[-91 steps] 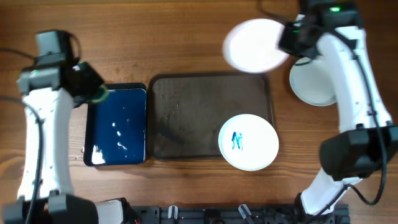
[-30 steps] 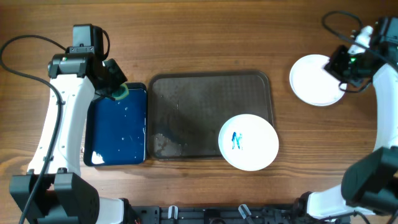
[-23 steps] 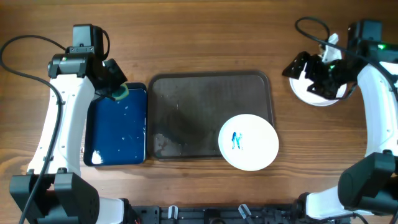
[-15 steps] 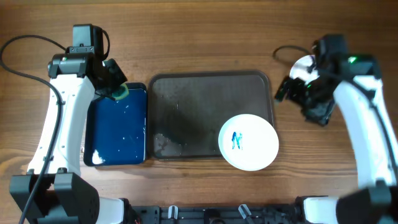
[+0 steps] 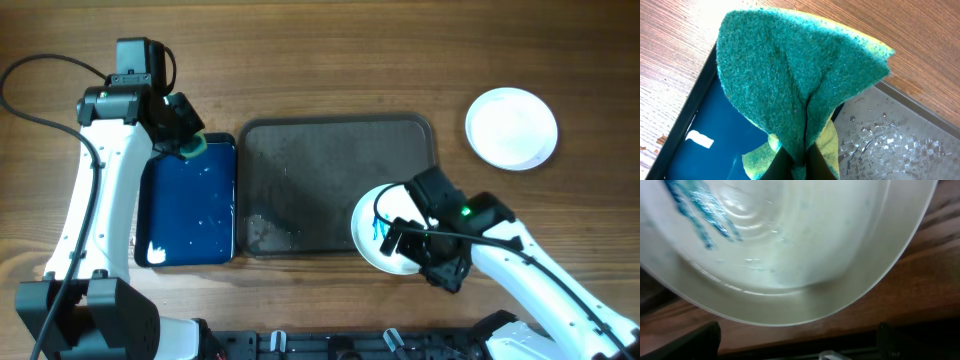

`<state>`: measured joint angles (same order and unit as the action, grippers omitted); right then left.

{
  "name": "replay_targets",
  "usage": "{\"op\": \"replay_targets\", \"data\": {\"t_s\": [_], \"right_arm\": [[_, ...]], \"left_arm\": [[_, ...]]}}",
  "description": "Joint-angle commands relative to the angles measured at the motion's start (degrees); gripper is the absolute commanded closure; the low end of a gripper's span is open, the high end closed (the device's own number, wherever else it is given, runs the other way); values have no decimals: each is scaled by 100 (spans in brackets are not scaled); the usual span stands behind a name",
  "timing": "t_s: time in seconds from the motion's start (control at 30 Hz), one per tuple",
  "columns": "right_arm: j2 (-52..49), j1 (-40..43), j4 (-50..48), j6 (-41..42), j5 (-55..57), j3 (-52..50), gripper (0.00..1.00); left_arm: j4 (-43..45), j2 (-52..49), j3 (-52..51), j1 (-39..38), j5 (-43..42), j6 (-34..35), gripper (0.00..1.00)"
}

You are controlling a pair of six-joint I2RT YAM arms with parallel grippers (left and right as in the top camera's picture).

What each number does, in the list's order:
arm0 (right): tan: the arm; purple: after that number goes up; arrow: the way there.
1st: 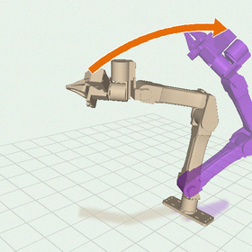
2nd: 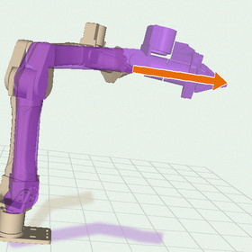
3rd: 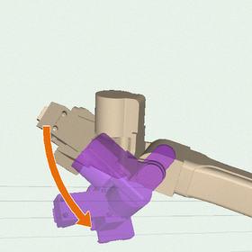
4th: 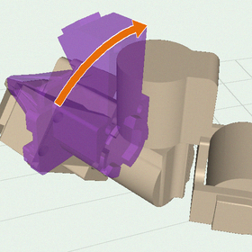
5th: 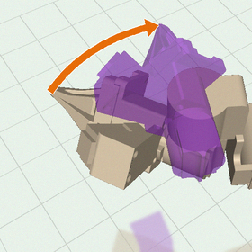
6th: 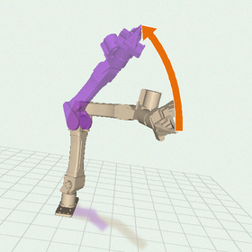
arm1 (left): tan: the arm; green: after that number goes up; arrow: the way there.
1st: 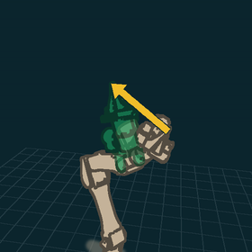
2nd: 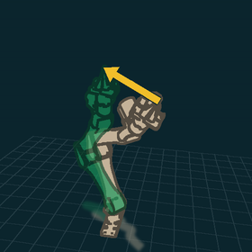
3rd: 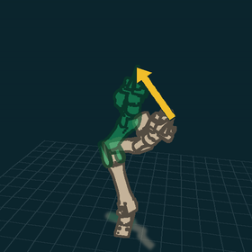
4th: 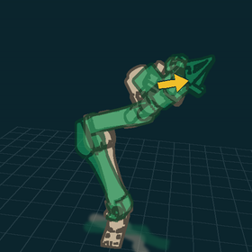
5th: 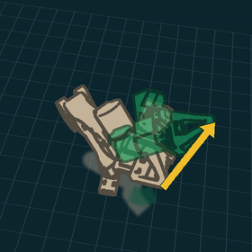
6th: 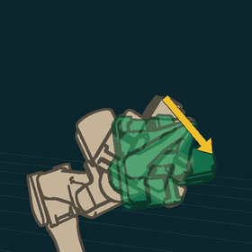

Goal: Clean dirty plates on tray and stack at the side
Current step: 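Move the right gripper to the rim of the last white plate, then grasp the plate rim and pull it left with the right gripper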

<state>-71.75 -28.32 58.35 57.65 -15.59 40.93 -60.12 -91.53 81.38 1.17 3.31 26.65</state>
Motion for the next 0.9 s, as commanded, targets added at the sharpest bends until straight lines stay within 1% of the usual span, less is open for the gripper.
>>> {"op": "replay_targets", "data": {"t_s": [0.0,0.07,0.13,0.2,0.23,0.27,0.33,0.37,0.4,0.43,0.53,0.63,0.67,0.73,0.8,0.83,0.87], "right_arm": [[72,-22,-225,1274,-87,-527,2],[72,-22,-175,1755,568,-619,3],[74,-22,-269,1696,1071,-601,4],[74,-22,-431,1429,1180,-599,3],[72,-22,-566,1261,1246,-599,6],[72,-22,-564,1290,1325,-599,9],[72,-22,-601,1316,1523,-599,20],[72,-20,-636,1353,1617,-599,22],[72,-9,-671,1451,1727,-599,31],[72,7,-678,1528,1816,-601,33],[72,107,-737,1602,2033,-601,32],[72,273,-828,1596,2144,-601,34],[72,332,-874,1589,2140,-601,38],[72,417,-953,1576,2140,-601,59],[72,431,-1019,1558,2116,-601,60],[72,431,-1051,1556,2114,-601,63],[72,431,-1091,1513,2111,-601,70]], "left_arm": [[31,-11,103,-17,13,-142,96],[31,-11,103,-17,13,-225,96],[35,-11,103,-17,13,-223,96],[33,-11,103,-17,13,-223,96],[31,-11,103,-17,13,-223,96],[31,-11,103,-17,13,-223,96],[28,-11,103,-17,13,-223,96],[24,-11,103,-17,13,-223,96],[11,-11,103,-17,13,-223,96],[-4,-11,103,-17,13,-223,96],[-48,-11,103,-17,15,-225,96],[-55,-11,103,-17,15,-225,96],[-57,-11,103,-15,15,-225,96],[-57,-11,103,-17,15,-225,96],[-57,-11,103,-17,15,-225,96],[-59,-11,103,-17,15,-225,96],[-59,-11,103,-17,15,-225,96]]}}
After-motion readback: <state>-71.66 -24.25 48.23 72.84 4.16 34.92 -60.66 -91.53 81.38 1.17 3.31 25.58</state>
